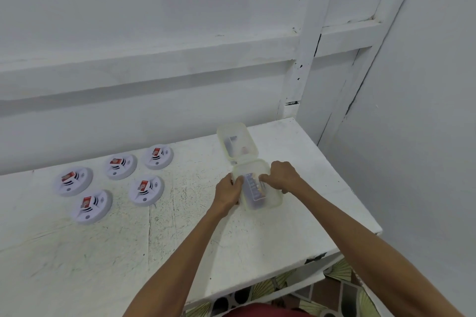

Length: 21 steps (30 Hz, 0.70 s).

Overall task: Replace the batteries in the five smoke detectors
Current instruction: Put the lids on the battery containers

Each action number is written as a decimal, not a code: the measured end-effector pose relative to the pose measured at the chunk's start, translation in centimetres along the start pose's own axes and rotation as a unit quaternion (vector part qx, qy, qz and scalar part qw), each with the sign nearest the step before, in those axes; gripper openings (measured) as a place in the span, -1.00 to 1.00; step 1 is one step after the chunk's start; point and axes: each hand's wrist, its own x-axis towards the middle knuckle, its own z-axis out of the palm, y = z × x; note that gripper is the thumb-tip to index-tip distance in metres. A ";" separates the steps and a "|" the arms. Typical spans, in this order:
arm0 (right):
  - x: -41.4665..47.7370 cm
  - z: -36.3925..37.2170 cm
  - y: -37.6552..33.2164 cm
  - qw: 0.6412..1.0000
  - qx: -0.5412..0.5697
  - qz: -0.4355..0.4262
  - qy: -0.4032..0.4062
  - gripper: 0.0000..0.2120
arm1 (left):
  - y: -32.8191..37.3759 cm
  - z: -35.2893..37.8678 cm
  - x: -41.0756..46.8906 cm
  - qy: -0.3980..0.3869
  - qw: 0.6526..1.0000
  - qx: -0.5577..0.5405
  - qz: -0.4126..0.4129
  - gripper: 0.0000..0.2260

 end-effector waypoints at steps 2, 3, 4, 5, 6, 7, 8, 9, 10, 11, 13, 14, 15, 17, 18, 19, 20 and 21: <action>0.3 -0.2 0.0 1.000 0.028 0.004 -0.011 -0.64 | 0.4 0.0 0.4 -0.020 0.999 0.035 -0.009 -0.67; 0.4 -0.3 0.1 0.999 0.044 0.007 -0.016 -0.67 | 0.6 0.1 0.5 -0.027 0.998 0.061 -0.020 -0.62; 0.6 -0.5 0.1 0.998 0.059 0.011 -0.017 -0.68 | 0.9 0.0 0.7 -0.032 0.995 0.089 -0.034 -0.56; 0.7 -0.7 0.3 0.997 0.073 0.016 -0.016 -0.68 | 1.1 0.0 0.8 -0.039 0.991 0.116 -0.048 -0.50; 0.9 -0.9 0.4 0.996 0.083 0.020 -0.017 -0.66 | 1.4 -0.2 1.1 -0.050 0.987 0.138 -0.059 -0.47; 1.1 -1.0 0.5 0.995 0.090 0.025 -0.020 -0.64 | 1.5 -0.4 1.4 -0.063 0.985 0.148 -0.066 -0.48; 1.3 -1.1 0.7 0.995 0.093 0.028 -0.025 -0.63 | 1.7 -0.5 1.7 -0.069 0.985 0.145 -0.066 -0.54; 1.4 -1.1 0.7 0.995 0.094 0.031 -0.030 -0.62 | 1.9 -0.7 1.9 -0.063 0.987 0.136 -0.062 -0.64; 1.6 -1.1 0.8 0.994 0.096 0.033 -0.032 -0.62 | 2.2 -0.9 2.0 -0.045 0.990 0.124 -0.057 -0.73; 1.7 -1.1 0.9 0.994 0.099 0.035 -0.033 -0.63 | 2.1 -1.0 2.2 -0.017 0.993 0.103 -0.053 -0.78; 2.2 -1.2 1.1 0.992 0.113 0.039 -0.033 -0.64 | 2.0 -1.4 2.7 0.019 0.997 0.054 -0.056 -0.79; 2.4 -1.3 1.1 0.991 0.123 0.042 -0.037 -0.64 | 2.0 -1.6 2.6 0.026 0.997 0.033 -0.061 -0.78; 2.7 -1.4 1.2 0.989 0.135 0.044 -0.039 -0.64 | 2.0 -1.8 2.7 0.029 0.997 0.014 -0.067 -0.78; 3.2 -1.7 1.4 0.986 0.152 0.043 -0.047 -0.64 | 1.7 -2.1 3.0 0.017 0.997 -0.018 -0.077 -0.82; 3.3 -1.8 1.6 0.985 0.159 0.042 -0.051 -0.64 | 1.6 -2.2 3.2 0.007 0.996 -0.035 -0.085 -0.84; 3.4 -1.8 1.8 0.983 0.168 0.042 -0.057 -0.65 | 1.6 -2.3 3.2 0.000 0.995 -0.052 -0.091 -0.83; 3.5 -1.9 2.1 0.981 0.178 0.040 -0.063 -0.67 | 1.4 -2.4 3.2 -0.003 0.993 -0.067 -0.094 -0.81; 3.6 -1.9 2.3 0.979 0.187 0.039 -0.071 -0.68 | 1.4 -2.4 3.2 -0.001 0.992 -0.079 -0.098 -0.81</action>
